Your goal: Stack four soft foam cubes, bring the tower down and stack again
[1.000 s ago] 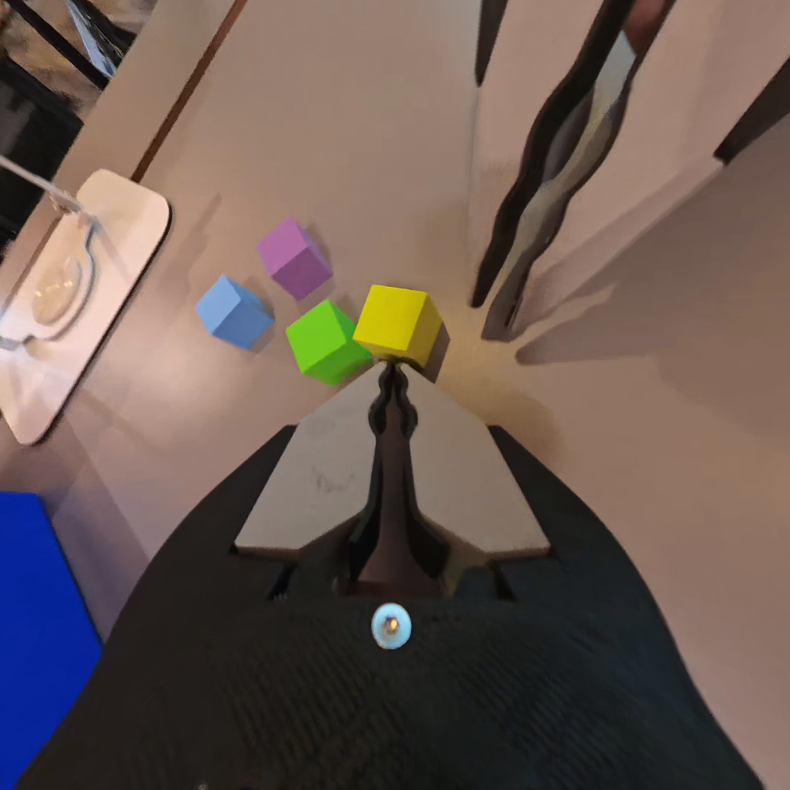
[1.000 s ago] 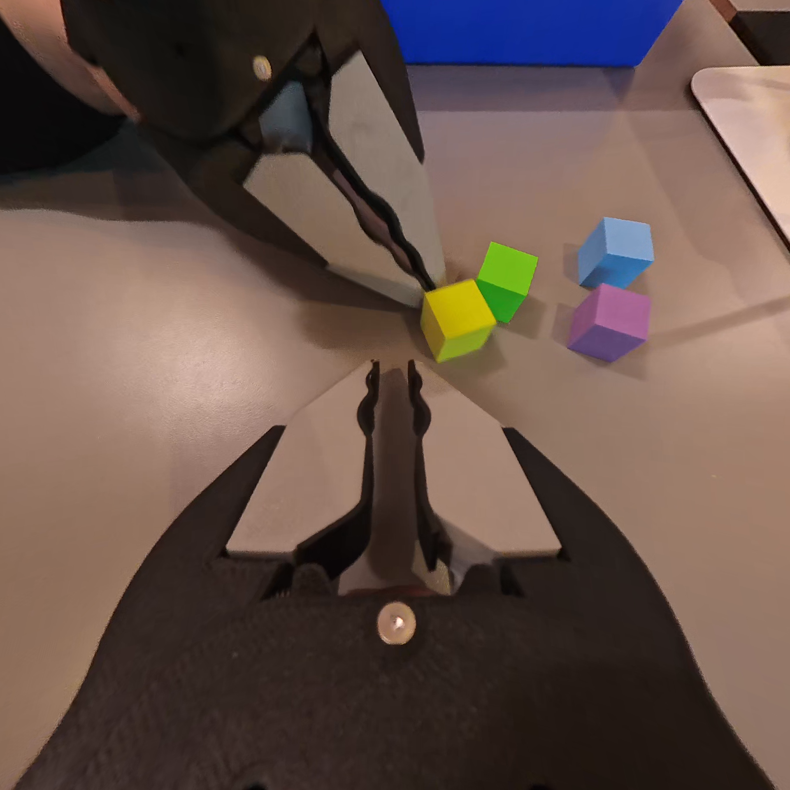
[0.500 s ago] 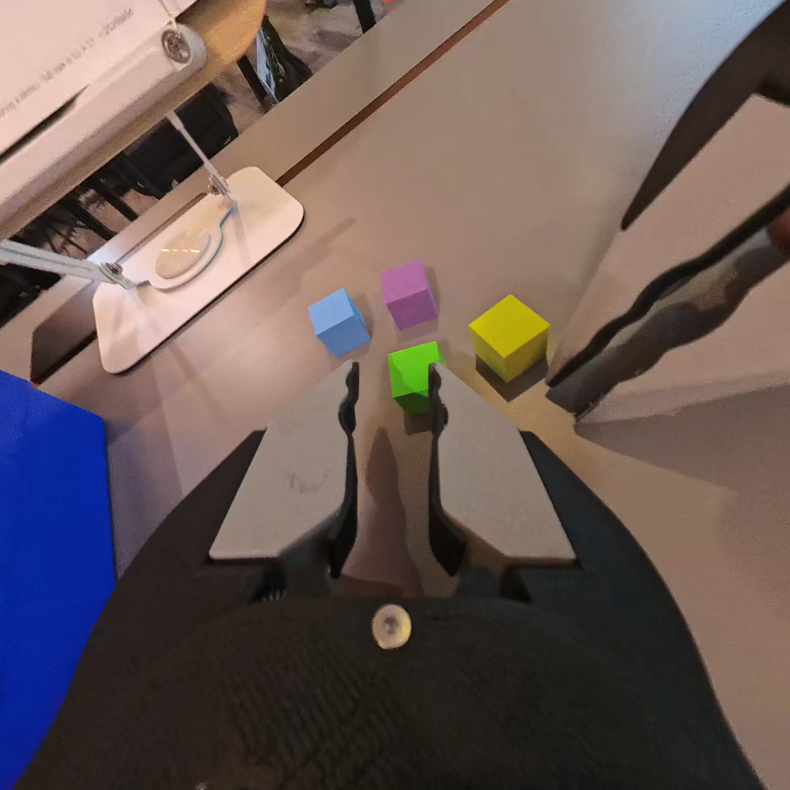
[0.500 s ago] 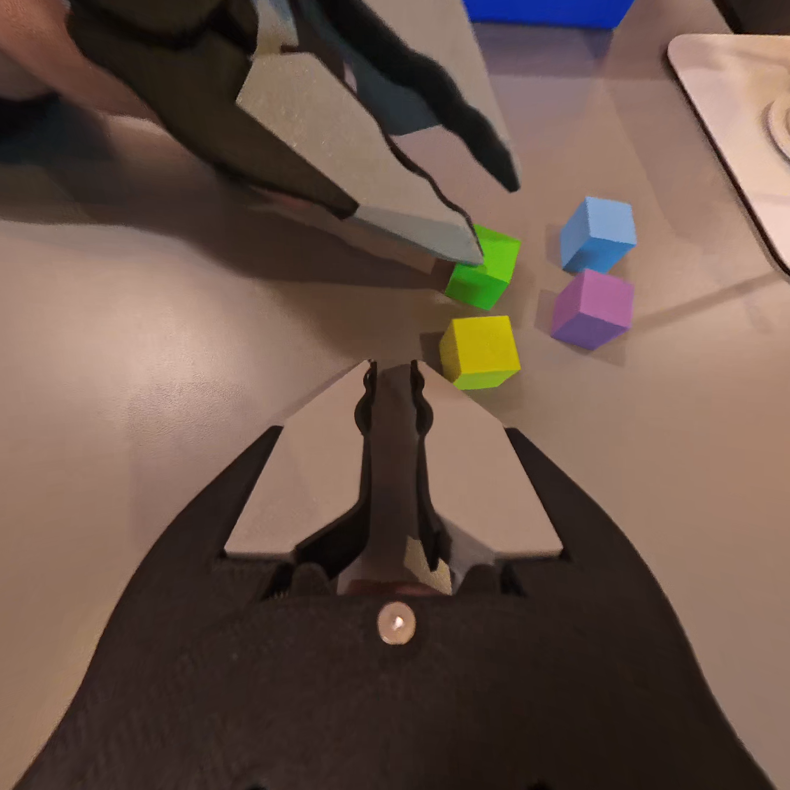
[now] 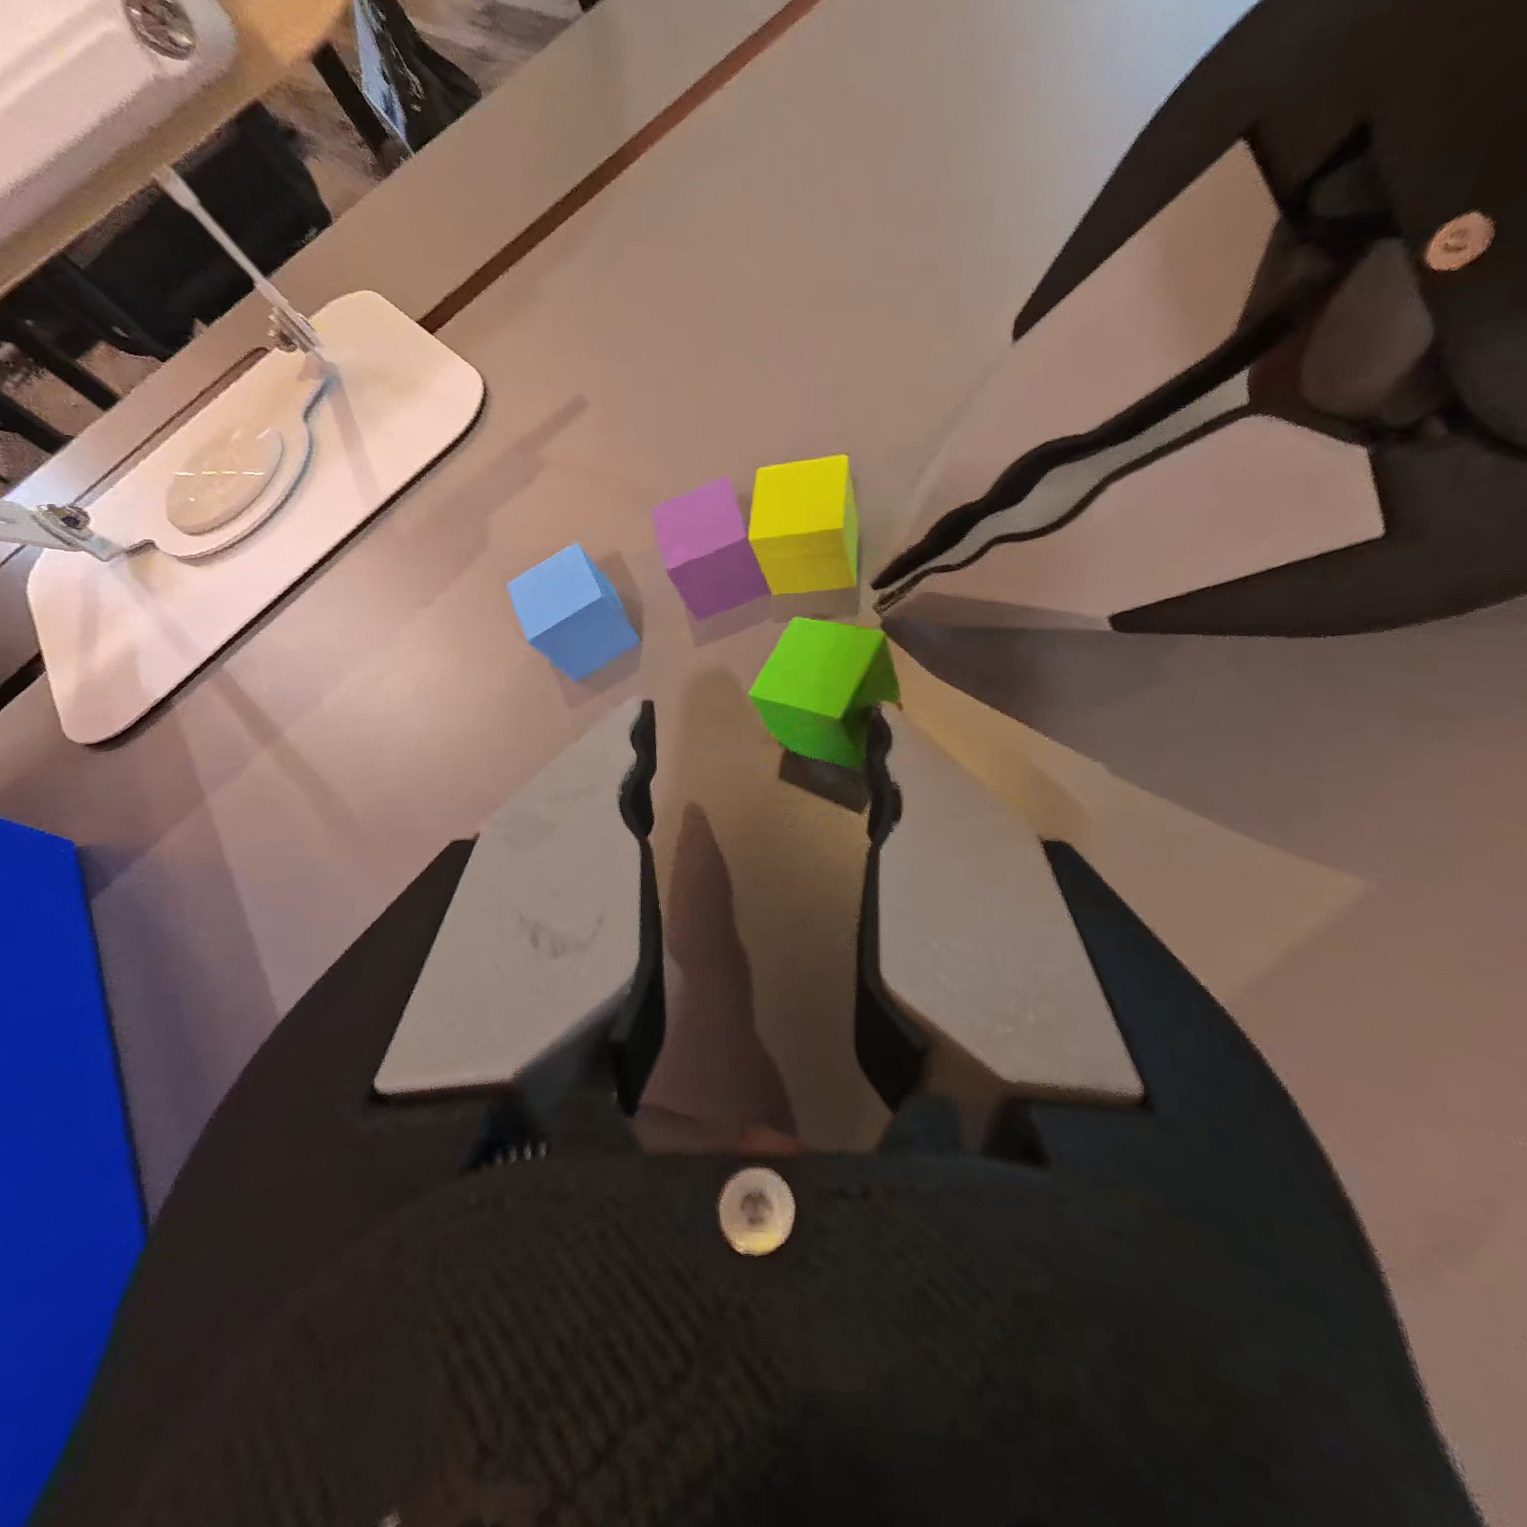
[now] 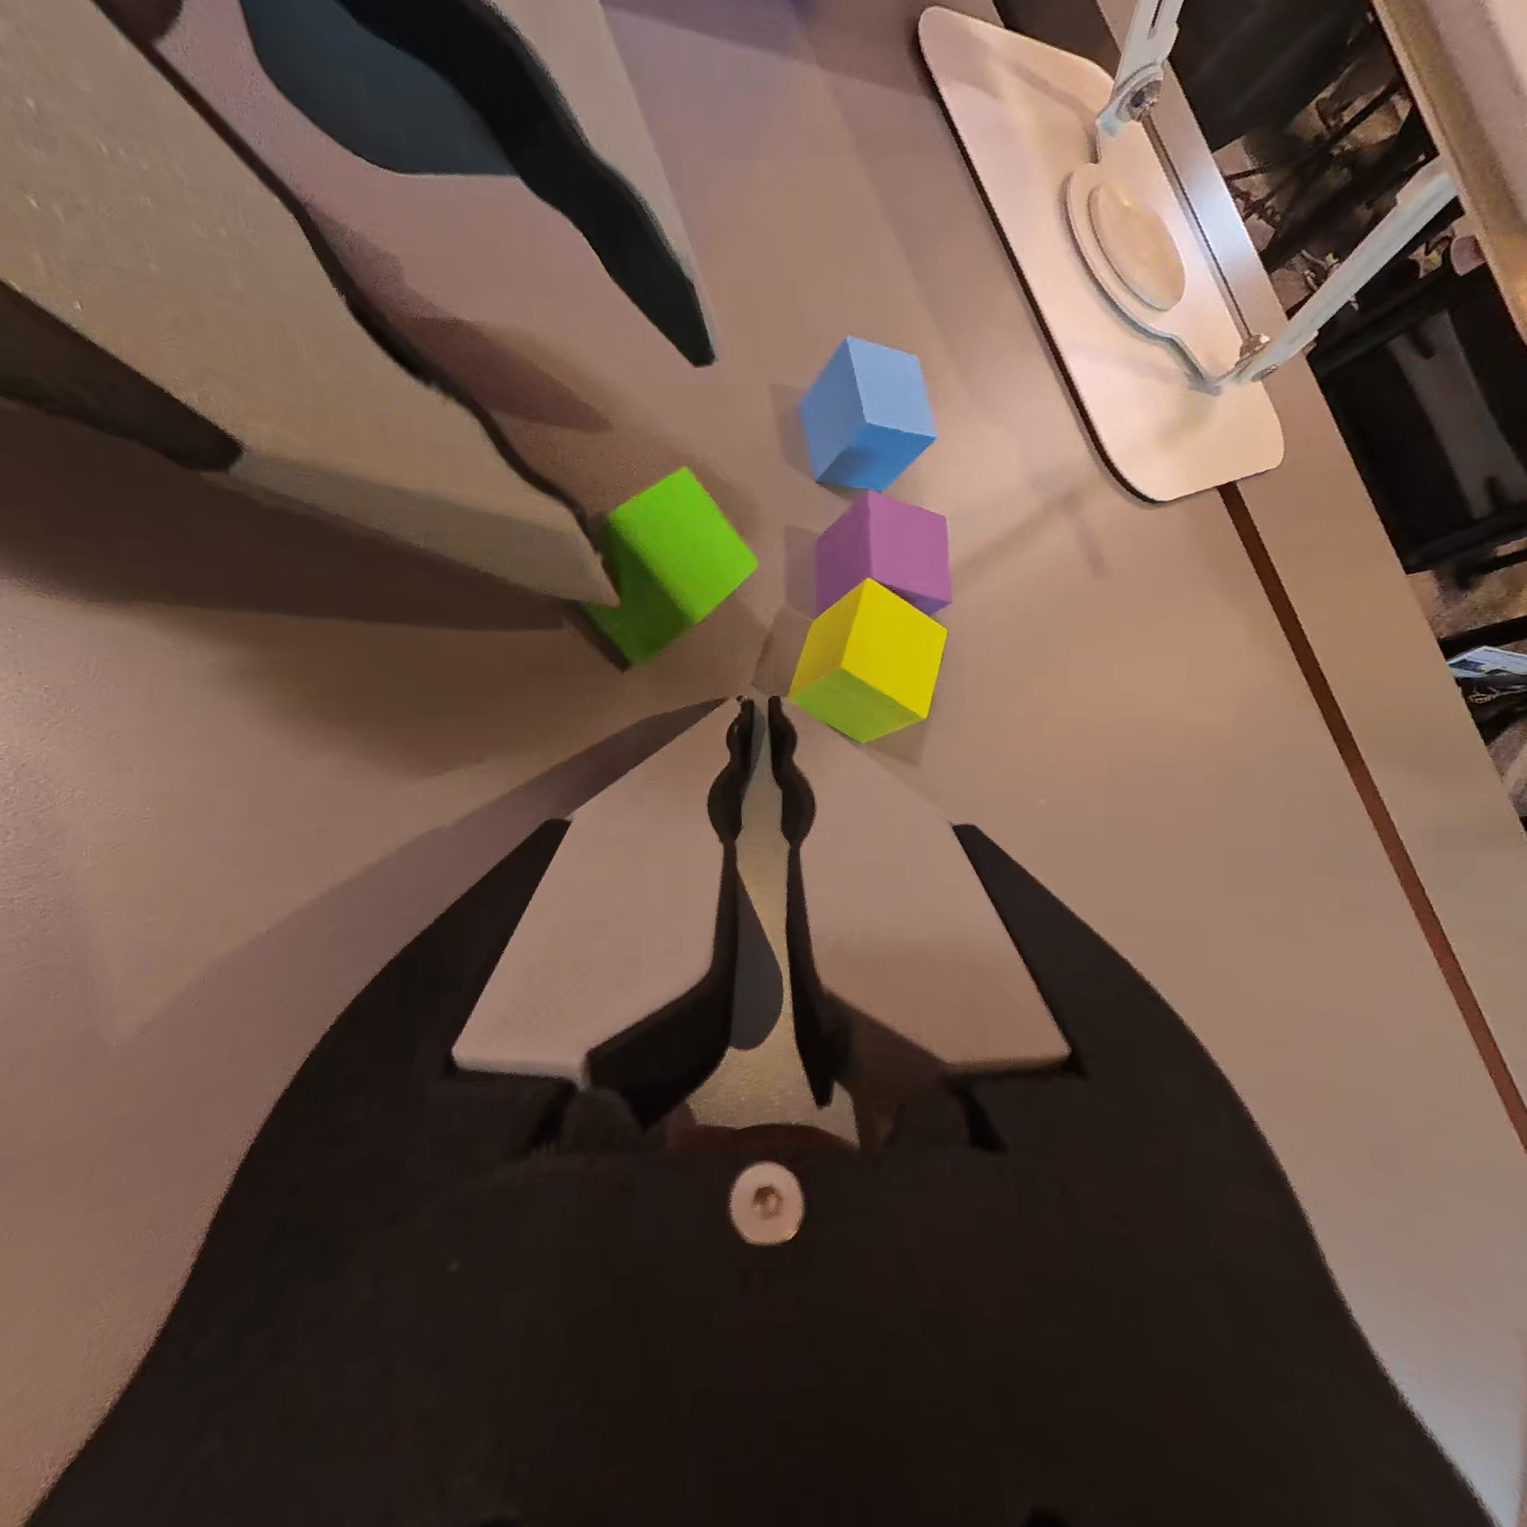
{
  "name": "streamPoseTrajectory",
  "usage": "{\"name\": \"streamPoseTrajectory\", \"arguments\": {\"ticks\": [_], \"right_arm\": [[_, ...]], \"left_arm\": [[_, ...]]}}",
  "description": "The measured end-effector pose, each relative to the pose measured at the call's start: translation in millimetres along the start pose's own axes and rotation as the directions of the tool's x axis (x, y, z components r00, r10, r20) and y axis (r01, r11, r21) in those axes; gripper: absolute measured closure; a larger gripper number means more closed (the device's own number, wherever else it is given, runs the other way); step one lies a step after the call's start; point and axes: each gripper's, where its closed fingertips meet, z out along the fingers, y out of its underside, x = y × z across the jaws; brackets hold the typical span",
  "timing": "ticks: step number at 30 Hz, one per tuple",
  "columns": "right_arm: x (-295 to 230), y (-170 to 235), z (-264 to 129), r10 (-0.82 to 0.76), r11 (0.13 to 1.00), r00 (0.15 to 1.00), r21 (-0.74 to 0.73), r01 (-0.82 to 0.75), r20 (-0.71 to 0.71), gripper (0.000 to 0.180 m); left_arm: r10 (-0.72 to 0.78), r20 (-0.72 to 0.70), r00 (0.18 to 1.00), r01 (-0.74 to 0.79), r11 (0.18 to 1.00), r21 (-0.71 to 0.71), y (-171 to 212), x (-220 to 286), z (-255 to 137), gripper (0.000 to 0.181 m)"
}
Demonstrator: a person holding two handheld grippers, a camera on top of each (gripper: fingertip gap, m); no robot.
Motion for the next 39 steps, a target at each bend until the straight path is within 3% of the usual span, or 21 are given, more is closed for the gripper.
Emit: {"name": "streamPoseTrajectory", "arguments": {"ticks": [5,8,13,16,17,18,26,32,36,39], "right_arm": [[2,1,-1,0.017,1.000,1.000,0.005,-0.017,0.004,0.177],[3,0,-4,0.045,0.999,0.999,0.028,-0.046,0.029,0.173],[5,-3,-8,0.092,0.994,0.994,0.062,-0.096,0.062,0.171],[4,-4,-10,0.097,0.992,0.992,0.077,-0.103,0.080,0.171],[3,-5,-11,0.099,0.991,0.991,0.083,-0.107,0.091,0.171],[2,-6,-12,0.101,0.990,0.989,0.091,-0.111,0.106,0.171],[-5,-7,-28,0.123,0.973,0.961,0.160,-0.165,0.247,0.167],[-3,-7,-33,0.162,0.960,0.941,0.172,-0.219,0.298,0.164],[2,-4,-28,0.186,0.963,0.947,0.142,-0.228,0.263,0.162],[12,2,-21,0.262,0.953,0.939,0.093,-0.288,0.225,0.146]], "left_arm": [[0.065,-0.038,0.997,-0.067,0.996,-0.057,7,11,6,0.127],[0.098,-0.077,0.992,-0.102,0.993,-0.051,6,19,7,0.138],[0.006,-0.193,0.981,-0.020,0.997,-0.069,5,22,13,0.141],[-0.062,-0.284,0.957,0.038,0.995,-0.089,7,27,13,0.142],[-0.068,-0.316,0.946,0.042,0.995,-0.086,6,30,10,0.155],[-0.065,-0.351,0.934,0.038,0.996,-0.082,7,35,7,0.155],[0.078,-0.562,0.824,-0.105,0.994,-0.016,18,73,-27,0.155],[0.337,-0.524,0.782,-0.310,0.940,0.142,21,84,-38,0.156],[0.345,-0.518,0.783,-0.317,0.937,0.147,20,84,-38,0.155],[0.328,-0.526,0.785,-0.304,0.943,0.135,20,83,-37,0.155]]}}
